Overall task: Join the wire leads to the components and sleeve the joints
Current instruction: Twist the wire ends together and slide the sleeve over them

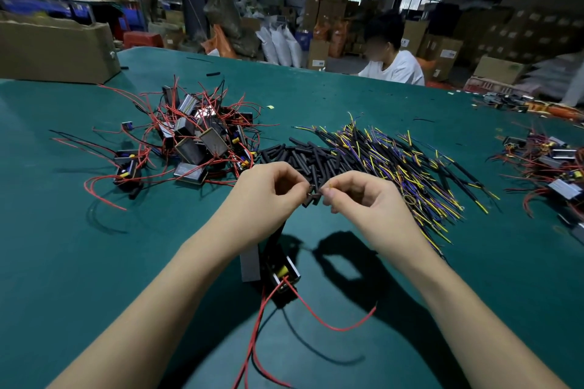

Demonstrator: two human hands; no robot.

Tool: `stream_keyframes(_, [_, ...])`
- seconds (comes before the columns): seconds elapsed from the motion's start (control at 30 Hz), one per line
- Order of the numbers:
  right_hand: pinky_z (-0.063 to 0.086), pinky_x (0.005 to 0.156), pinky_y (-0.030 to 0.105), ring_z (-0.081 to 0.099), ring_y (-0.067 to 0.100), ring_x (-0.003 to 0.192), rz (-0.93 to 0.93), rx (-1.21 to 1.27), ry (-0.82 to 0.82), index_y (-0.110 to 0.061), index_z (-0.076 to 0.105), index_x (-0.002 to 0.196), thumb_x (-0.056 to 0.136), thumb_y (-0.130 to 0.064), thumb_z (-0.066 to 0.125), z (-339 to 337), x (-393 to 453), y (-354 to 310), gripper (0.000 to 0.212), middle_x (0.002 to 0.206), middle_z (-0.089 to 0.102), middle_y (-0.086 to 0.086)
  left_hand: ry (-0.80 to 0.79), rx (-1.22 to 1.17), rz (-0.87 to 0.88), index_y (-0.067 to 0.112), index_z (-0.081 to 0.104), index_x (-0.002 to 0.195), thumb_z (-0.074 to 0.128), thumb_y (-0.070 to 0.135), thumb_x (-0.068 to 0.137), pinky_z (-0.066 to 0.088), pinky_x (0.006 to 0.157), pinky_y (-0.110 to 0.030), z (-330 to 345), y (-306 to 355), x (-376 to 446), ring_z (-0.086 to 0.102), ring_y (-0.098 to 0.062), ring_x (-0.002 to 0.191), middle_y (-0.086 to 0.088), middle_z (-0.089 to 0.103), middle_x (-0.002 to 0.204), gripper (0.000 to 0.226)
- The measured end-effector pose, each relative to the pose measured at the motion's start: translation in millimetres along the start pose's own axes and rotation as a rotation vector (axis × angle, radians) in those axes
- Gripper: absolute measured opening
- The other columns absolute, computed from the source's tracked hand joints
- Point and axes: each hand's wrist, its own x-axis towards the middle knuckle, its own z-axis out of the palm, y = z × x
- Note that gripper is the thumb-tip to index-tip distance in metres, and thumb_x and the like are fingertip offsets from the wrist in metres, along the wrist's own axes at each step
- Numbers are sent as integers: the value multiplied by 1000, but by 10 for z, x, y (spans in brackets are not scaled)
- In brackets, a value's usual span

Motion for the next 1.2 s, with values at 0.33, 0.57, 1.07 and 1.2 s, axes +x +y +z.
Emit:
stream_keyframes(0.33, [45,63,10,57,0,60,5,108,33,-12,65,83,87,-1,63,8,6,7,13,65,68,-9,-10,-215,-94,18,72,79,64,15,88,40,61,-21,35,25,4,49,-8,62,-9,69,72,12])
stream_keyframes(0.57, [45,62,10,58,1,60,8,131,61,-14,66,83,88,-2,63,14,4,16,13,66,69,-7,18,-307,-106,25,71,73,68,13,86,39,57,-8,59,38,-10,51,3,55,7,68,65,19])
stream_keyframes(1.07, [46,64,12,58,1,60,-15,142,109,-9,67,84,87,0,63,42,-14,9,10,66,69,-6,41,-349,-76,23,74,75,71,10,83,47,67,-16,64,85,-56,60,-7,68,-5,74,77,15])
stream_keyframes(1.2, [47,66,13,59,2,62,-28,133,129,-10,67,83,88,-2,64,51,-19,17,10,68,69,-6,76,-250,-45,18,75,74,70,13,83,46,62,-16,70,103,-55,58,-5,62,-2,73,71,12])
